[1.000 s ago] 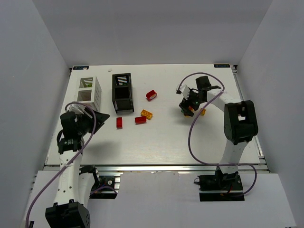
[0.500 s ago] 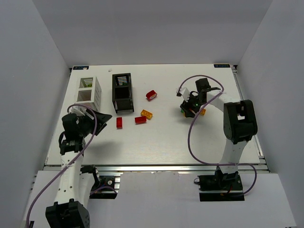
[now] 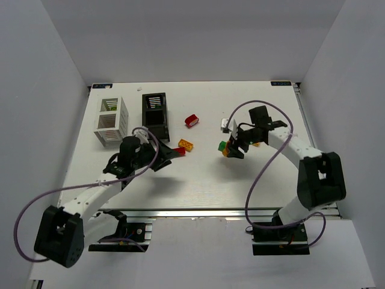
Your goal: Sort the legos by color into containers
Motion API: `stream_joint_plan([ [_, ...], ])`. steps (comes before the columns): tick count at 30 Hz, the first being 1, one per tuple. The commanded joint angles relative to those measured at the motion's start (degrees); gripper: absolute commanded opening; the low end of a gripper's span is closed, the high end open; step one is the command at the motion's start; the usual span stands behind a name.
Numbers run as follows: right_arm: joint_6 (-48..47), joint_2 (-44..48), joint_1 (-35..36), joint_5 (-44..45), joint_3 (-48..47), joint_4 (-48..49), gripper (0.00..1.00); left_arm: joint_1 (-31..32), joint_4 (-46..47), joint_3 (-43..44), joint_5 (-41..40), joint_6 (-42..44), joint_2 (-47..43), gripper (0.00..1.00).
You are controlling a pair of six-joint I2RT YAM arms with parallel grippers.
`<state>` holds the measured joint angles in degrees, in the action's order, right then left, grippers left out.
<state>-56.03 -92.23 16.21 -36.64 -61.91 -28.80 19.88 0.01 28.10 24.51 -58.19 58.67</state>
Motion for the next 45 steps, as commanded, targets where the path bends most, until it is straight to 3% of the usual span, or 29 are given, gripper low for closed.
stream_joint_plan([
  [1, -2.16, 5.91, 4.09, -8.18, 3.02, -0.91, 0.0, 4.63, 6.32, 5.29, -2.89, 0.09, 4.24, 0.77],
  [4, -0.58, 9.34, 9.7, -8.01, 5.21, 0.32, 0.0, 7.89, 6.84, 8.9, -3.33, 1.24, 10.47, 0.77],
  [10, 3.37, 12.68, 15.42, -8.09, 6.01, 2.43, 0.0, 11.85, 11.94, 10.93, -2.28, 0.1, 14.89, 0.77],
  [25, 7.51, 12.16, 19.3, -8.36, 4.17, 5.24, 0.0, 15.98, 16.25, 8.55, 0.36, -1.66, 16.73, 0.76],
  [37, 8.48, 11.89, 19.39, -7.04, 3.11, 6.74, 0.0, 17.3, 16.69, 8.2, 0.98, -1.57, 18.32, 0.69],
  [42, 8.13, 11.81, 19.39, -6.42, 3.2, 6.74, 0.0, 17.39, 17.3, 8.03, 1.42, -1.75, 18.67, 0.58],
  [45, 8.13, 11.89, 19.3, -6.42, 3.29, 6.74, 0.0, 17.39, 17.39, 8.2, 1.24, -1.75, 18.67, 0.38],
])
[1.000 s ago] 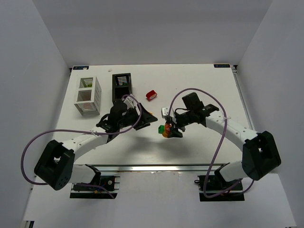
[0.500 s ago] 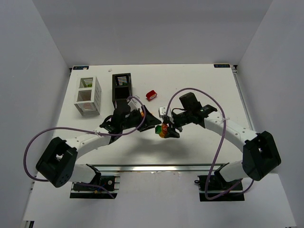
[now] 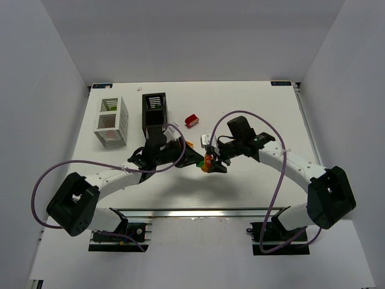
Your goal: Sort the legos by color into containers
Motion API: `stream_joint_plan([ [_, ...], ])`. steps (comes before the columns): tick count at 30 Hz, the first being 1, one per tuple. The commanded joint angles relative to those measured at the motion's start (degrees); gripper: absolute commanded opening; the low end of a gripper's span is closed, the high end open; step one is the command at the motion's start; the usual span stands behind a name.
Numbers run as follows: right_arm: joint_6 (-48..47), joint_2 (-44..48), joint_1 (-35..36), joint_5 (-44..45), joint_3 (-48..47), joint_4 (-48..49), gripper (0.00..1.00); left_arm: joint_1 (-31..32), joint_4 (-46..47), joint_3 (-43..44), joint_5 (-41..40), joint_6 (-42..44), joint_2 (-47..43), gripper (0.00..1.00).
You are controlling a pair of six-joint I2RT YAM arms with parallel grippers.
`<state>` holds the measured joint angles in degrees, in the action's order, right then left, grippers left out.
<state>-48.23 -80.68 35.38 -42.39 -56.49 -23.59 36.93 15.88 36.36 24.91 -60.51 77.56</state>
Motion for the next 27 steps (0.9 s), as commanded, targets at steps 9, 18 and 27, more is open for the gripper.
stream_joint_plan([
  [9, -0.55, 1.41, 0.13, -0.06, -0.73, 1.1, 0.0, -2.02, -5.58, 1.87, -2.05, 3.64, -3.19, 0.0],
  [18, -0.38, 3.25, 0.13, 0.03, 1.64, 1.27, 0.0, -16.79, -19.88, 11.17, 0.14, 12.5, -7.43, 0.0],
  [27, 0.33, 3.52, 0.13, 0.12, 1.03, 1.62, 0.0, -23.13, -32.12, 34.7, -16.35, 23.06, 4.69, 0.0],
])
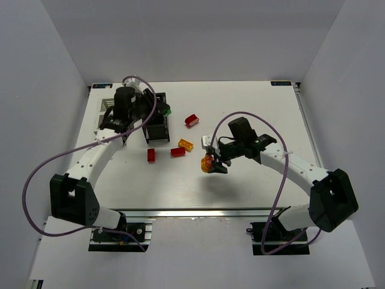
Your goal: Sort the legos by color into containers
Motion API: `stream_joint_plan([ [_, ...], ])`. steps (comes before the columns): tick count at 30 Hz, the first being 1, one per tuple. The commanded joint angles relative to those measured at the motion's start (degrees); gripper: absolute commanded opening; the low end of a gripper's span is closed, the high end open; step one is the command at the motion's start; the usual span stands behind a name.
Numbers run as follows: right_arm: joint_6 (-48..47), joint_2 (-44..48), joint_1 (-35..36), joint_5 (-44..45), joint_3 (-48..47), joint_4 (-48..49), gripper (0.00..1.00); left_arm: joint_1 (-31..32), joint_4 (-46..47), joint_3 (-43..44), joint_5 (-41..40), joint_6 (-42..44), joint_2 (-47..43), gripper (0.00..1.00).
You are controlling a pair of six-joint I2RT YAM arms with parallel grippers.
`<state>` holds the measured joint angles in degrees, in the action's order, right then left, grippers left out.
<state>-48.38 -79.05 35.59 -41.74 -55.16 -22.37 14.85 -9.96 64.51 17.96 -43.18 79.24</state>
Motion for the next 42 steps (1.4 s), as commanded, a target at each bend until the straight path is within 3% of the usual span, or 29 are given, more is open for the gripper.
stream_joint_plan([
  [1, 0.57, 1.88, -0.09, -0.54, -0.3, 0.48, 0.0, -1.05, -6.74, 8.42, -12.21, 6.96, 4.24, 0.0],
  [2, 0.65, 1.96, -0.09, -0.45, -0.39, 0.49, 0.0, -1.05, -7.53, 10.27, -15.72, 8.1, 5.47, 0.0],
  [3, 0.74, 1.97, -0.09, -0.36, -0.3, 0.49, 0.0, -1.05, -9.27, 13.07, -24.37, 9.15, 7.57, 0.0],
  [6, 0.83, 2.05, -0.09, -0.19, -0.22, 0.57, 0.0, -1.05, -7.02, 15.03, -33.56, 12.15, 11.0, 0.0],
  [8, 0.83, 2.23, -0.09, -0.28, -0.13, 0.66, 0.0, -1.05, -6.22, 17.57, -35.17, 13.38, 13.21, 0.0],
  [13, 0.92, 2.23, -0.26, -0.19, 0.22, 0.84, 0.0, -1.05, -7.18, 24.86, -35.44, 14.26, 20.76, 0.0],
  [22, 1.18, 2.05, -0.17, -0.54, 0.58, 1.01, 0.0, -1.05, -7.97, 30.32, -35.53, 14.7, 27.28, 0.0],
  [34, 1.36, 2.14, -0.44, -0.54, 0.75, 1.28, 0.0, -1.05, -9.47, 33.4, -35.09, 13.91, 32.03, 0.16],
  [37, 1.36, 2.14, -0.53, -0.54, 0.84, 1.28, 0.0, -1.05, -9.38, 33.05, -35.01, 13.56, 32.2, 0.29],
  [38, 1.36, 2.23, -0.53, -0.54, 0.75, 1.28, 0.0, -1.05, -9.73, 33.13, -35.01, 13.56, 32.29, 0.4],
  [42, 1.36, 2.14, -0.61, -0.63, 0.49, 1.19, 0.0, -1.05, -10.52, 33.49, -35.27, 13.47, 32.55, 0.57],
])
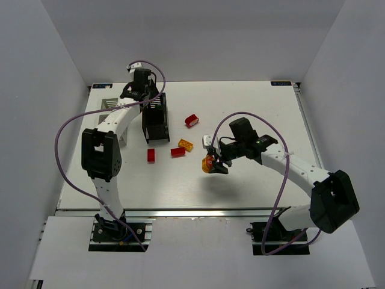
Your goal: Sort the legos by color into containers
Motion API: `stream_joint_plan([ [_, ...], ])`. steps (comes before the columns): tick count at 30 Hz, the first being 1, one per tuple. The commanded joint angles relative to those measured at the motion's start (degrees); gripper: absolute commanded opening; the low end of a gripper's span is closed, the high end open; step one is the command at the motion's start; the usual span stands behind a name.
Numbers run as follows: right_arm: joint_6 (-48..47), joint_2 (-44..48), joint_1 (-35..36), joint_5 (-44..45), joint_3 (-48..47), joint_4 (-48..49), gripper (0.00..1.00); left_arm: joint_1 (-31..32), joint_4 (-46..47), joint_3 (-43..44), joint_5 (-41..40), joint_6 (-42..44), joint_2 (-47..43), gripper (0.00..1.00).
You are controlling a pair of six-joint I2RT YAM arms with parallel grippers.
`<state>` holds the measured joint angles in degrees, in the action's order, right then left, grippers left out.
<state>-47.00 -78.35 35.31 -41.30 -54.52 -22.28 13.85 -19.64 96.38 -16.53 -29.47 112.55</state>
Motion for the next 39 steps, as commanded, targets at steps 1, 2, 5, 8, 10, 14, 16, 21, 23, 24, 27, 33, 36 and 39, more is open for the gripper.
stream_joint_plan([
  [1, -0.02, 1.44, -0.24, -1.06, -0.23, 1.1, 0.0, -0.05, -1.1, 1.88, -0.78, -0.23, -0.84, 0.59],
  [2, 0.07, 1.35, -0.24, -1.06, -0.32, 1.01, 0.0, -0.05, -1.19, 2.06, -0.69, -0.23, -0.93, 0.6],
  [5, -0.02, 1.27, -0.24, -1.15, -0.58, 0.75, 0.0, -0.05, -1.37, 2.24, -0.6, -0.15, -1.37, 0.64],
  [8, 0.24, 1.0, -0.24, -1.42, -1.11, 0.75, 0.0, -0.05, -1.81, 2.41, -0.43, -0.23, -1.98, 0.65],
  [10, 0.59, 0.65, -0.24, -1.42, -1.81, 0.92, 0.0, -0.05, -1.81, 2.06, -0.25, -0.23, -3.56, 0.64],
  [14, 8.39, -0.66, -0.24, -0.54, -4.01, 5.84, 0.0, -0.05, -1.72, -1.36, 0.1, 0.2, -9.97, 0.29],
  [16, 12.88, -2.51, 0.11, 0.86, -5.59, 9.17, 0.0, -0.05, -1.46, -6.34, 0.1, 0.38, -16.09, 0.14],
  [21, 25.87, -11.45, 3.09, 6.82, -16.3, 16.21, 0.0, -0.49, -2.33, -21.64, 2.9, -1.55, -32.19, 0.4],
  [23, 29.06, -14.28, 4.24, 8.86, -19.47, 18.23, 0.0, -0.84, -3.12, -30.34, 3.7, -3.56, -40.98, 0.57],
  [24, 32.9, -16.99, 5.63, 12.7, -22.53, 21.2, 0.0, -0.75, -3.73, -33.07, 4.05, -4.36, -43.79, 0.67],
  [27, 36.97, -23.57, 8.62, 19.73, -30.77, 25.0, 0.0, -0.93, -6.28, -42.74, 5.89, -7.78, -53.99, 0.74],
  [33, 42.43, -36.67, 11.18, 28.19, -44.16, 29.05, 0.0, -0.93, -13.75, -55.57, 7.05, -15.08, -71.2, 0.75],
  [36, 41.56, -41.34, 11.97, 30.39, -49.18, 30.72, 0.01, -0.93, -17.36, -58.83, 6.52, -17.28, -76.59, 0.76],
  [39, 40.15, -44.07, 12.41, 31.97, -51.47, 31.68, 0.15, -1.01, -20.52, -60.86, 6.08, -19.04, -81.78, 0.76],
])
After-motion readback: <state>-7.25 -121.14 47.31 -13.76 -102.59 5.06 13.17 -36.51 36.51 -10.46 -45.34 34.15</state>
